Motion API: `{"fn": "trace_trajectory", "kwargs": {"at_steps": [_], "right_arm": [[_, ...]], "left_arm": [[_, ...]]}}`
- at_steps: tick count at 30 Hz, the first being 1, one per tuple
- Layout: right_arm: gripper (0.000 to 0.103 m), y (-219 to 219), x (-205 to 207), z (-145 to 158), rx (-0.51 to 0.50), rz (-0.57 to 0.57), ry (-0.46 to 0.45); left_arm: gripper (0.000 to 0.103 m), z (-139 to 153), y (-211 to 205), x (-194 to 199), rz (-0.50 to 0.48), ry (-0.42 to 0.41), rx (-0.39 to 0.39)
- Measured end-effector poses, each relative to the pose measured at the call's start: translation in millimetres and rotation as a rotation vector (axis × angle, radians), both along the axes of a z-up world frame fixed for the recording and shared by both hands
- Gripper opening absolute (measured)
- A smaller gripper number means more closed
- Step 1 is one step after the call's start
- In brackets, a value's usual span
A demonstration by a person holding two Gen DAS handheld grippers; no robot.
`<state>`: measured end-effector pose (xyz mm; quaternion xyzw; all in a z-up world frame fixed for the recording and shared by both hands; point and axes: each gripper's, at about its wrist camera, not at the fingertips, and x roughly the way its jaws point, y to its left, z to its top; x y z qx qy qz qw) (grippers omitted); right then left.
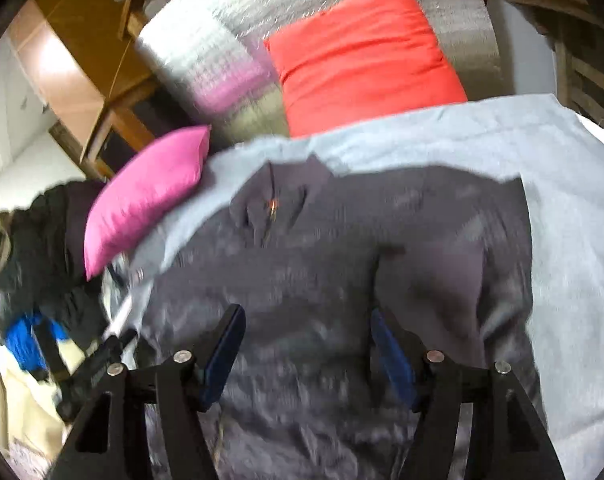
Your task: Fold large clothes
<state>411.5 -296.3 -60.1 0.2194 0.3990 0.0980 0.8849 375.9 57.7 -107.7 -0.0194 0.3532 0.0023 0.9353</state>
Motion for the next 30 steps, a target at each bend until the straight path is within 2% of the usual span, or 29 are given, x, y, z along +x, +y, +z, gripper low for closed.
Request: {"fn": "trace_trajectory", "kwargs": {"at_steps": [3, 5, 7, 8, 13, 18, 20, 22, 25, 30], "right_arm": [[0.069, -21.1, 17.5, -18.8, 0.05, -0.058, 0.042], [0.069, -33.6, 29.2, -48.3, 0.098, -0.091, 0.13], [0.068, -52.7, 22.2, -55.5, 0.145, -0.094, 0.115], [0.068, -52.7, 21.4, -56.5, 0.149, -0.09, 0.1], [0.069, -43.6, 15.8, -39.5, 0.092, -0.083, 0.1], [0.069, -9.8, -24.3, -0.6, 0.025, 0.024, -0.017], [0.069, 4.9, -36.4, -2.3, 0.018, 0.071, -0.018], [0.069, 16.4, -38.3, -17.9, -0.042, 0.094, 0.025], [0.07, 10.5, -33.9, -46.7, -0.055, 0.058, 0.098], [0.069, 10.4, -34.8, -40.7, -0.069, 0.055, 0.097]], "left_arm": [[0.084, -12.6, -19.3, 6.5, -0.03, 0.038, 0.029], [0.085, -40.0, -26.9, 18.9, -0.033, 0.14, 0.044], [0.086, -47.4, -28.8, 18.7, -0.035, 0.115, 0.055], [0.086, -48.5, -33.0, 16.9, -0.04, 0.103, 0.088], [0.086, -45.2, -28.2, 17.2, -0.045, 0.111, 0.063], [0.086, -19.7, -16.5, 2.3, -0.031, 0.048, 0.039], [0.086, -17.8, -13.7, -1.8, -0.025, 0.042, 0.033], [0.086, -22.1, -11.5, 0.6, -0.019, 0.069, 0.042], [0.086, -31.7, -8.0, 4.3, -0.02, 0.103, 0.035], [0.086, -30.2, -8.5, 0.5, -0.017, 0.101, 0.044]]}}
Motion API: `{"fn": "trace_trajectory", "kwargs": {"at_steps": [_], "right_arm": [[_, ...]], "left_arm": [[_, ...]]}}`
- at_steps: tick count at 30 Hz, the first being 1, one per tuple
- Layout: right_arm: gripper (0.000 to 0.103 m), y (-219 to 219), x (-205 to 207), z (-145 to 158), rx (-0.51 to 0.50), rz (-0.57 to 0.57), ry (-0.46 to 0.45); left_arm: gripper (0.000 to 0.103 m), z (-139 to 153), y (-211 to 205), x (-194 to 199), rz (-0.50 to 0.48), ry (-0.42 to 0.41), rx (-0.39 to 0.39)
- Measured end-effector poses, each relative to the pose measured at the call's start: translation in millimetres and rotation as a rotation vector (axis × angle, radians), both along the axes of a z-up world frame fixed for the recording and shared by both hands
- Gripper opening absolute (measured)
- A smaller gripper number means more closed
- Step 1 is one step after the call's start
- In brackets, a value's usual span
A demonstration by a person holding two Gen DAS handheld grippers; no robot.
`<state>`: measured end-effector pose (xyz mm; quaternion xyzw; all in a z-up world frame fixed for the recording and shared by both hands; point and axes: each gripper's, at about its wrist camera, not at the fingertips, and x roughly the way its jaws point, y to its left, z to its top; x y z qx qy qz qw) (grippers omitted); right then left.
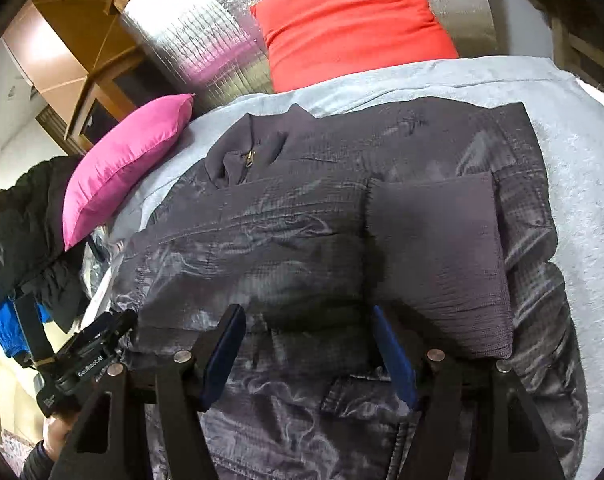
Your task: Fold large clothes
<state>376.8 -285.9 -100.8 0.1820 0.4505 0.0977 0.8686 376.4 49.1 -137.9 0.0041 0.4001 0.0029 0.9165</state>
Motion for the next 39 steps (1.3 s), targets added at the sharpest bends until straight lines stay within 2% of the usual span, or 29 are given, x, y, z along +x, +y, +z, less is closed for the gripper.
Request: {"fn": "trace_trajectory", "kwargs": {"at_steps": [5, 9, 12, 17, 19, 20, 22, 23, 25, 27, 30, 31, 34, 36, 39], "right_arm": [[0.069, -1.0, -11.1, 16.0, 0.001, -0.009, -0.034], [0.07, -7.2, -3.1, -5.3, 0.0, -0.001, 0.016], [0.07, -5.4, -6.0, 2.7, -0.005, -0.007, 0.012], [0.07, -14.2, -16.8, 23.2, -0.016, -0.018, -0.041], [0.07, -23.8, -16.9, 25.0, -0.008, -0.044, -0.049], [0.07, -29.9, -15.2, 23.0, 0.0, -0.059, -0.047], [0.07, -36.6, -7.7, 10.9, 0.011, -0.061, -0.004], [0.07, -38.3, -3.6, 2.7, 0.019, -0.05, 0.025], [0.07, -38.6, -4.0, 9.0, 0.019, -0.038, 0.007], [0.07, -43.8, -6.3, 24.8, 0.053, -0.024, -0.04], [0.07, -67.6, -6.9, 47.5, 0.035, -0.077, -0.105], [0.072, -79.8, -3.5, 48.3, 0.023, -0.102, -0.106], [0.072, -113.5, 15.5, 28.8, 0.001, -0.182, -0.024], [0.072, -130.7, 28.9, 10.9, 0.039, -0.207, 0.031], [0.072, -136.9, 45.5, -1.8, 0.089, -0.187, 0.03]], "left_arm": [[0.086, 0.1, -0.3, 0.3, -0.001, -0.001, -0.002], [0.086, -1.4, -2.2, -0.1, -0.008, -0.002, 0.004], [0.086, 3.8, 1.0, -2.0, -0.008, 0.002, -0.005], [0.086, 21.8, 19.7, -13.3, 0.041, -0.077, -0.023], [0.086, 16.9, 29.9, -7.4, 0.062, -0.043, -0.035], [0.086, 8.6, 35.5, -1.5, 0.077, 0.001, -0.036], [0.087, -10.8, 43.1, 8.4, 0.084, 0.09, -0.042], [0.088, -15.2, 48.5, 8.2, 0.084, 0.092, -0.065], [0.088, -8.2, 54.2, 4.0, 0.078, 0.067, -0.083], [0.088, 9.1, 65.2, 0.7, 0.055, -0.002, -0.124], [0.089, 26.8, 85.8, 11.8, 0.045, -0.056, -0.176], [0.09, 27.2, 90.4, 18.3, 0.037, -0.048, -0.2], [0.09, 11.1, 104.2, 54.5, -0.019, 0.075, -0.343], [0.09, -1.6, 103.6, 67.1, -0.019, 0.126, -0.353], [0.09, -12.4, 97.5, 79.3, -0.05, 0.152, -0.361]]}}
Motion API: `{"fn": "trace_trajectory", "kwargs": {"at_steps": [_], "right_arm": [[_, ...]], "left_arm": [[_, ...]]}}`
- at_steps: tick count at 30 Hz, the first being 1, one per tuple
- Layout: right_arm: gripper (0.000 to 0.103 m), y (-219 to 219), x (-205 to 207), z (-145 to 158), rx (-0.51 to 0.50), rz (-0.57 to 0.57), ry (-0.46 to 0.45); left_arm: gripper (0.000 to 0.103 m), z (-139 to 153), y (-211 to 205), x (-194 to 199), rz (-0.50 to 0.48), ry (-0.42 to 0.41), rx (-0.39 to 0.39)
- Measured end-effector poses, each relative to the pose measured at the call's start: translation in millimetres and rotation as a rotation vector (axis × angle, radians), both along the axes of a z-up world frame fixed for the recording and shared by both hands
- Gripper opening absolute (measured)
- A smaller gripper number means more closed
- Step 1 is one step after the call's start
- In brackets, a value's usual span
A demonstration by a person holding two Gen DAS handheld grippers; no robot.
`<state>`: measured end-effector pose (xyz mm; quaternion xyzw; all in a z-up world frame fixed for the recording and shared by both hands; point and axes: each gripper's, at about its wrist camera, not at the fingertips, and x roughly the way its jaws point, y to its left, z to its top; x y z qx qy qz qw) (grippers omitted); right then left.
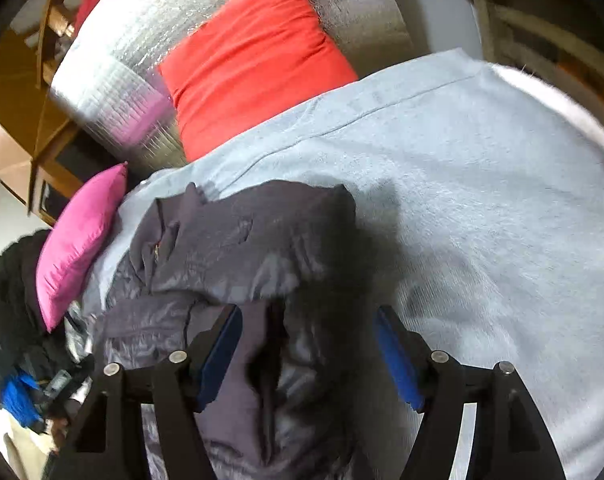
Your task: Fold large clothes
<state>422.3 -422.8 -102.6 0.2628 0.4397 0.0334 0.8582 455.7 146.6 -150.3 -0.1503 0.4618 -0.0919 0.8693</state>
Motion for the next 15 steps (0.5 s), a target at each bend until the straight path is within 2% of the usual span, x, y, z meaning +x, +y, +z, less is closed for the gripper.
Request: {"fn": "trace_trajectory", "kwargs": {"at_steps": [1, 2, 3, 4, 5, 6, 8, 9, 10, 11, 12, 13, 14, 15], "right_arm": [[0.072, 1.0, 5.8, -3.2, -0.006, 0.01, 0.008], [0.072, 2.8, 14.2, -9.2, -0.018, 0.017, 0.037], [0.059, 4.8, 17.9, -11.8, -0.014, 0.026, 0.048], [0.037, 11.3, 21.3, -11.8, -0.018, 0.053, 0.049], [0.019, 21.4, 21.4, -1.6, -0.072, 0.08, 0.021], [0.015, 28.7, 18.6, 7.1, -0.11, 0.096, -0.004], [0.012, 33.9, 10.1, 27.3, -0.183, 0.085, -0.072], [0.011, 31.0, 12.1, 23.0, -0.193, 0.075, -0.055], [0.012, 27.4, 18.0, 9.0, -0.187, 0.065, 0.005], [0.012, 26.8, 22.8, -10.9, -0.183, 0.072, 0.081], [0.02, 28.3, 22.7, -18.3, -0.183, 0.078, 0.096], [0.023, 27.7, 17.1, -15.4, -0.182, 0.053, 0.06], [0.031, 24.5, 11.2, -8.6, -0.16, 0.02, 0.032], [0.065, 22.0, 5.5, -1.4, -0.15, -0.007, 0.015]], "left_arm": [[0.09, -1.1, -3.0, 3.4, -0.01, -0.005, -0.003], [0.073, -2.3, -5.2, 4.9, -0.018, -0.004, -0.003], [0.052, -3.5, -9.9, 8.1, -0.047, 0.005, -0.002], [0.025, -3.3, -14.9, 10.4, -0.066, 0.021, 0.033], [0.02, 2.1, -16.8, 9.1, -0.063, -0.003, 0.06], [0.016, 6.3, -17.7, 7.2, -0.061, -0.025, 0.074], [0.015, 8.7, -14.6, 1.6, -0.033, -0.071, 0.074], [0.015, 1.0, -13.7, 4.3, -0.024, -0.049, 0.074], [0.017, -11.5, -13.5, 6.6, -0.017, -0.01, 0.081], [0.02, -12.6, -17.5, 2.6, -0.011, -0.042, 0.121], [0.023, -9.3, -20.8, 0.2, -0.006, -0.056, 0.152], [0.03, -4.0, -25.2, -1.9, 0.004, -0.066, 0.186], [0.045, 4.3, -28.0, -6.3, 0.013, -0.077, 0.212], [0.05, 10.2, -29.8, -11.0, 0.015, -0.087, 0.216]]}}
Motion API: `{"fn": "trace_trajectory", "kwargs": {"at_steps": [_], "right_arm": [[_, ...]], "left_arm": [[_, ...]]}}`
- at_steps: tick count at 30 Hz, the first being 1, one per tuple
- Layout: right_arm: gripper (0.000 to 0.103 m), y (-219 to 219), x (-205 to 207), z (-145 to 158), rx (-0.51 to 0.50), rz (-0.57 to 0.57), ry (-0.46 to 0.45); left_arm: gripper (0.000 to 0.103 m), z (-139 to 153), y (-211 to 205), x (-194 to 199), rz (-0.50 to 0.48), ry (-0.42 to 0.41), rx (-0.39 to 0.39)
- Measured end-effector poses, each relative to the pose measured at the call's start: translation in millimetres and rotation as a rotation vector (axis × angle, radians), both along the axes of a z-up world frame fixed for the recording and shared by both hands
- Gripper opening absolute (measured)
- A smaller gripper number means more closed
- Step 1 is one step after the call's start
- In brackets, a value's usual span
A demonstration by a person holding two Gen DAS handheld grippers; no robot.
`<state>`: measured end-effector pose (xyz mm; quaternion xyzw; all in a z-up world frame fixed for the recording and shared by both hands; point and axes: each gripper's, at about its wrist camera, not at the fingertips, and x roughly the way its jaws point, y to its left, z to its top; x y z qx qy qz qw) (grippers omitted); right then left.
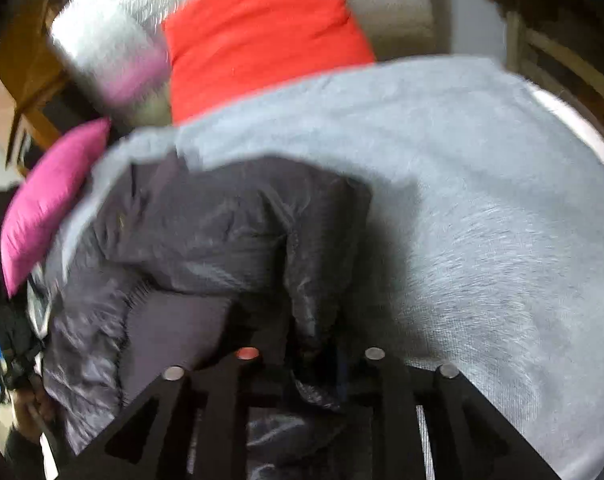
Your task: Fold large clothes
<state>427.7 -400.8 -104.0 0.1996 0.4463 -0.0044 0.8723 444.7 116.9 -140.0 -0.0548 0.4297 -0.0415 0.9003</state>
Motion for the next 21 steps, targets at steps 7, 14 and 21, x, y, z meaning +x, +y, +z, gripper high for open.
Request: {"fn": "trace_trajectory", "kwargs": {"at_steps": [7, 14, 21], "right_arm": [[0.08, 58.3, -47.0, 71.5, -0.023, 0.123, -0.204], [0.076, 133.7, -43.5, -9.7, -0.229, 0.238, 0.028], [0.075, 158.6, -85.4, 39.1, -0.407, 0.274, -0.09]], "left_arm": [[0.073, 59.5, -19.1, -63.4, -0.046, -0.261, -0.017], [0.074, -13.1, -83.9, -73.4, -0.143, -0.047, 0.122], [0.073, 35.1, -51.5, -125.9, -0.126, -0.173, 0.087]]}}
